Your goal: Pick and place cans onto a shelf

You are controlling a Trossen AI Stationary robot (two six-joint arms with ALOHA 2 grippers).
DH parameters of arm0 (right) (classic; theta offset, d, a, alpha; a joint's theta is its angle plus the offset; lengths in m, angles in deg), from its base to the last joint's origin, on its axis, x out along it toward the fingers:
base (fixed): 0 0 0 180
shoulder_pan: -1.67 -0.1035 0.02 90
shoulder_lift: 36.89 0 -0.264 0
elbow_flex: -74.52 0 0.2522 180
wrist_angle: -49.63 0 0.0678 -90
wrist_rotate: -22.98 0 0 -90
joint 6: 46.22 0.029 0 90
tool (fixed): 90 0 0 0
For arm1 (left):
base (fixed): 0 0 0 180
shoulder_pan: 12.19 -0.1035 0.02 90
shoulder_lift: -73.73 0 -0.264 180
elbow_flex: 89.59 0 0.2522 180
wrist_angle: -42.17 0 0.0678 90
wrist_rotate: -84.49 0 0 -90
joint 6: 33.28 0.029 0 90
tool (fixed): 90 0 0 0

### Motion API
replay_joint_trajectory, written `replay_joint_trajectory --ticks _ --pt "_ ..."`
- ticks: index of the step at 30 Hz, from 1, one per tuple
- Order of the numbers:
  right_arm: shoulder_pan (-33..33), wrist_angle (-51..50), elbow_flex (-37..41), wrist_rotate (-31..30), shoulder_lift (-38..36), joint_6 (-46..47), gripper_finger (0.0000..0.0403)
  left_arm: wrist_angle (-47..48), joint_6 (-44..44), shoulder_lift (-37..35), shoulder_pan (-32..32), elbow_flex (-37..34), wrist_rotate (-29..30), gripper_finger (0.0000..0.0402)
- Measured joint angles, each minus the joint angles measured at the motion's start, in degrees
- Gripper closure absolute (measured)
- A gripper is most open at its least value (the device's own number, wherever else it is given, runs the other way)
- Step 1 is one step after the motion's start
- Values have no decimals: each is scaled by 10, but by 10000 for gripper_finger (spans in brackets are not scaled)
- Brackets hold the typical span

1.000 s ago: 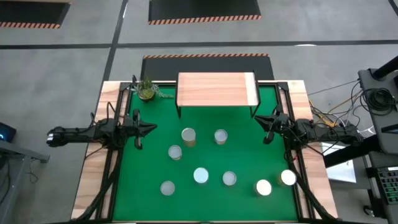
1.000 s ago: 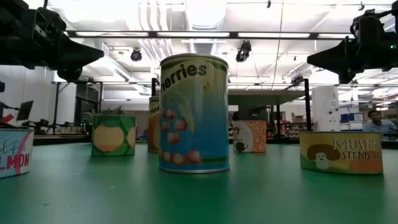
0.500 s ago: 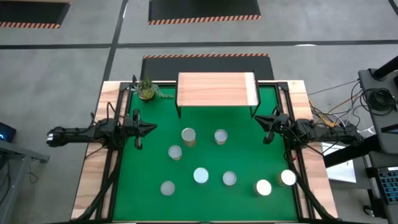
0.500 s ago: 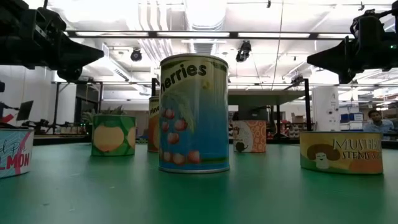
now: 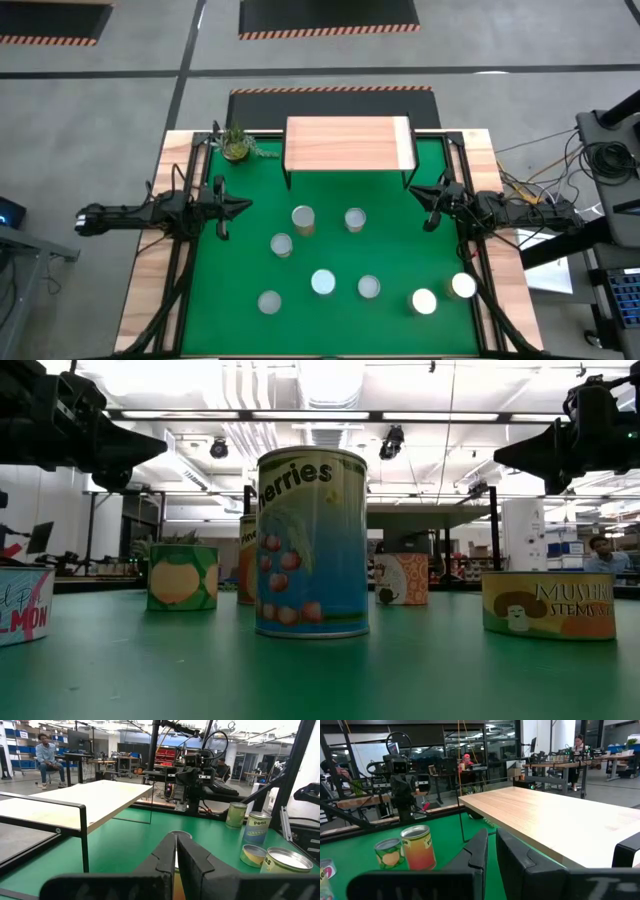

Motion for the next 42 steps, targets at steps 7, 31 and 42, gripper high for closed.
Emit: replay_joint_trajectory --ticks 7,31,42 --pt "0 0 0 0 0 0 374 0 0 0 0 0 0 402" --pt "0 7 0 30 2 300 374 -218 -100 0 0 0 1 402" --pt "1 24 0 17 3 242 374 -245 -101 0 0 0 2 402"
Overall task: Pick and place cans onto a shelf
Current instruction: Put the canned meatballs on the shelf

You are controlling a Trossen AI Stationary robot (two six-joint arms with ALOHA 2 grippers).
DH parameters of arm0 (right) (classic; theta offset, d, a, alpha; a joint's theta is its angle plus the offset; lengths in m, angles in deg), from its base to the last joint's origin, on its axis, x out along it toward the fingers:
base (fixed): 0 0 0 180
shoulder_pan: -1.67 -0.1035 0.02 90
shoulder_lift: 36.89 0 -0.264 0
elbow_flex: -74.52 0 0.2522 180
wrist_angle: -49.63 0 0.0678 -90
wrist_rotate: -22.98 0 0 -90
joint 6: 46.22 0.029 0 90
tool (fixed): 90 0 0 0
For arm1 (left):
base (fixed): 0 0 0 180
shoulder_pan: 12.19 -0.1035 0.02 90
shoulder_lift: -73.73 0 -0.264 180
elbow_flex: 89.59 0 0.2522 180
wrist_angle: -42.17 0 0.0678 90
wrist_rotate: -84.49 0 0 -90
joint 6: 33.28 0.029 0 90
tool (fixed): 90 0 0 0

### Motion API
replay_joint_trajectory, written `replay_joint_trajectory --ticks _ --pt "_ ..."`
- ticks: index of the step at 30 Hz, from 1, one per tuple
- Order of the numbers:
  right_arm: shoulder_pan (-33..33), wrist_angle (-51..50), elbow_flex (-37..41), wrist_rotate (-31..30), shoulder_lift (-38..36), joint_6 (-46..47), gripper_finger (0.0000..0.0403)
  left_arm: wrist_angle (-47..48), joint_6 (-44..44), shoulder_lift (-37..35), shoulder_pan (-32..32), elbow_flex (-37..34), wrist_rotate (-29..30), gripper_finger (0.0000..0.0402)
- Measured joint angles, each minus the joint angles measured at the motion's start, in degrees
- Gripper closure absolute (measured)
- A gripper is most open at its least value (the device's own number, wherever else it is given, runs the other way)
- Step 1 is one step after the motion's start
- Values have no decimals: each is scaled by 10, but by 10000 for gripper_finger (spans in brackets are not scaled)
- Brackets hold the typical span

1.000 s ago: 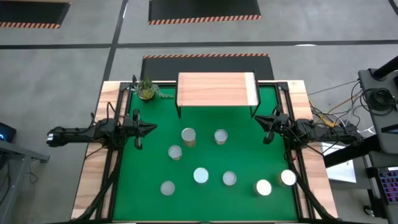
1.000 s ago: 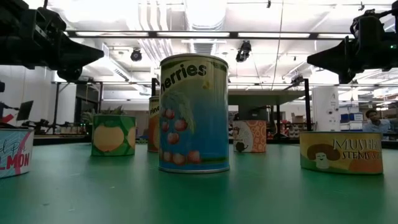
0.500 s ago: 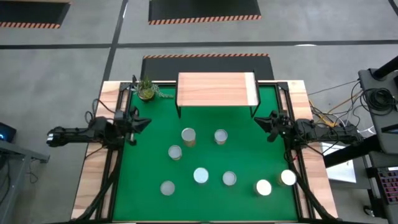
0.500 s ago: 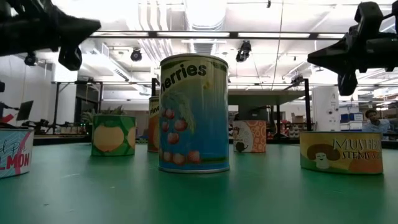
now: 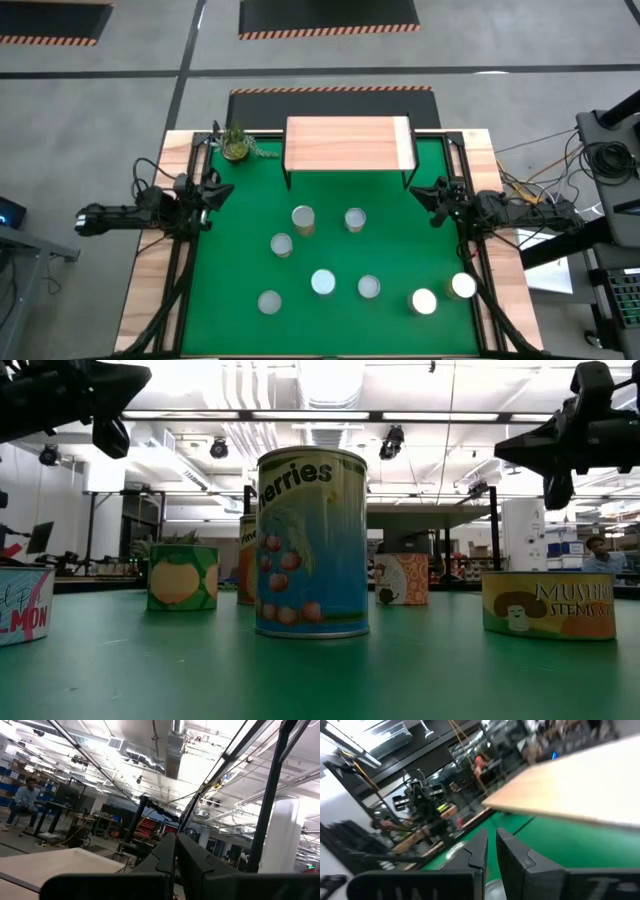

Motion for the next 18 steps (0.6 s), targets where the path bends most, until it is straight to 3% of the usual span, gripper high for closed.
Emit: replay_joint_trajectory --ticks 8,12,18 --pt "0 96 0 12 27 -88 374 -56 15 0 0 0 1 402" --pt "0 123 -15 19 75 -108 374 -109 23 -1 0 0 1 402" --pt "0 127 -85 17 189 -149 374 -116 41 -1 0 0 1 402"
